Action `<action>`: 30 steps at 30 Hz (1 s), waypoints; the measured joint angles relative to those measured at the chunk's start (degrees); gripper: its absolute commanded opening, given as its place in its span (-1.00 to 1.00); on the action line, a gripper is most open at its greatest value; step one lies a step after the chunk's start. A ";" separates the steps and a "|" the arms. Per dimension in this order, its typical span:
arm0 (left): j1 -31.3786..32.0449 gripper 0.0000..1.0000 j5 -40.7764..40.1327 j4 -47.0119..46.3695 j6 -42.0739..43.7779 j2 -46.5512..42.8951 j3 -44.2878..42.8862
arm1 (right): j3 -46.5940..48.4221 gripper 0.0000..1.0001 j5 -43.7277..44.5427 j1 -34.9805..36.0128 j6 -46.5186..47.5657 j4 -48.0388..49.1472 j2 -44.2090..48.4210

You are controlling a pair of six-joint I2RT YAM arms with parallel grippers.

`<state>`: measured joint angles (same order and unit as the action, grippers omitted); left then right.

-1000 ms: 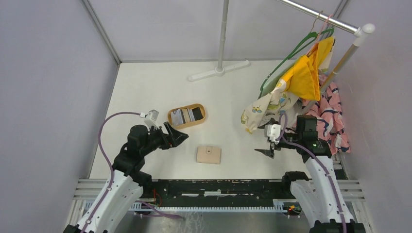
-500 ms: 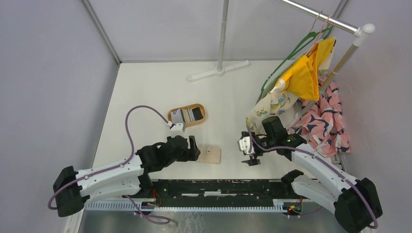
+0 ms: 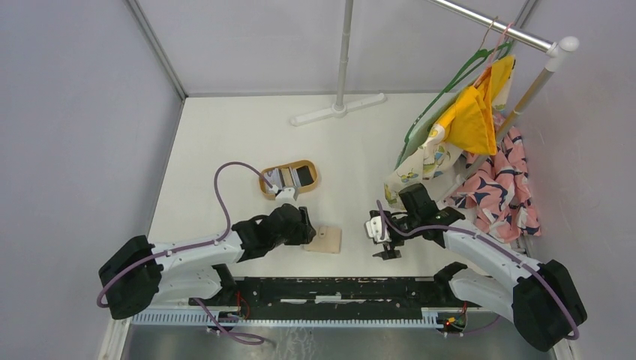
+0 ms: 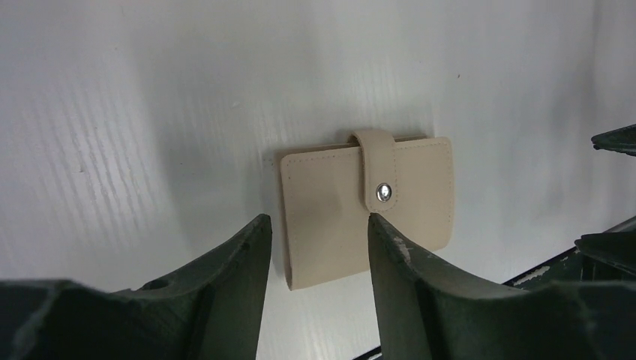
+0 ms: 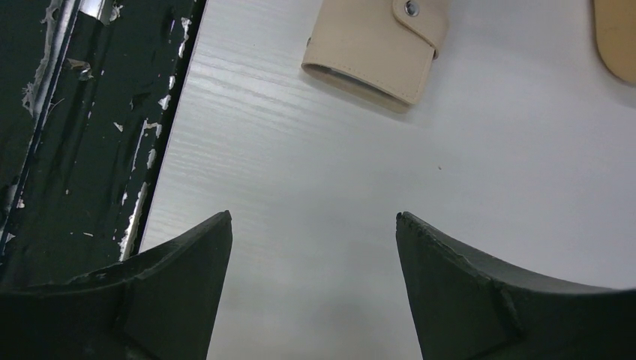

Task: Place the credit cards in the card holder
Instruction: Open the card holder at the center of the board.

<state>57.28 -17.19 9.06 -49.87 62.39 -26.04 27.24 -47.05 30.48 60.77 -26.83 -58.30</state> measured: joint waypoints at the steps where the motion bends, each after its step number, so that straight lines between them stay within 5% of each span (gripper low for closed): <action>1: -0.83 0.11 1.40 -0.98 0.31 0.83 0.28 | -0.17 0.70 0.00 -0.15 0.52 -0.07 -0.35; 10: -8.83 0.05 10.40 -1.88 3.43 2.05 0.57 | -0.94 0.63 -1.38 -5.14 5.44 -2.45 -3.04; 18: -9.29 -0.10 14.69 -0.66 4.72 2.56 0.52 | -1.68 0.47 -1.73 -5.03 3.65 -0.57 -0.04; 30: -9.25 -0.13 18.64 -10.10 5.68 2.47 6.56 | -0.31 0.12 3.78 13.77 -7.74 11.23 -3.15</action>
<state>48.03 1.45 -1.04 -44.18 64.86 -19.49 26.94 -43.27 44.25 53.04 -15.59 -61.45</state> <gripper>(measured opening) 0.444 0.602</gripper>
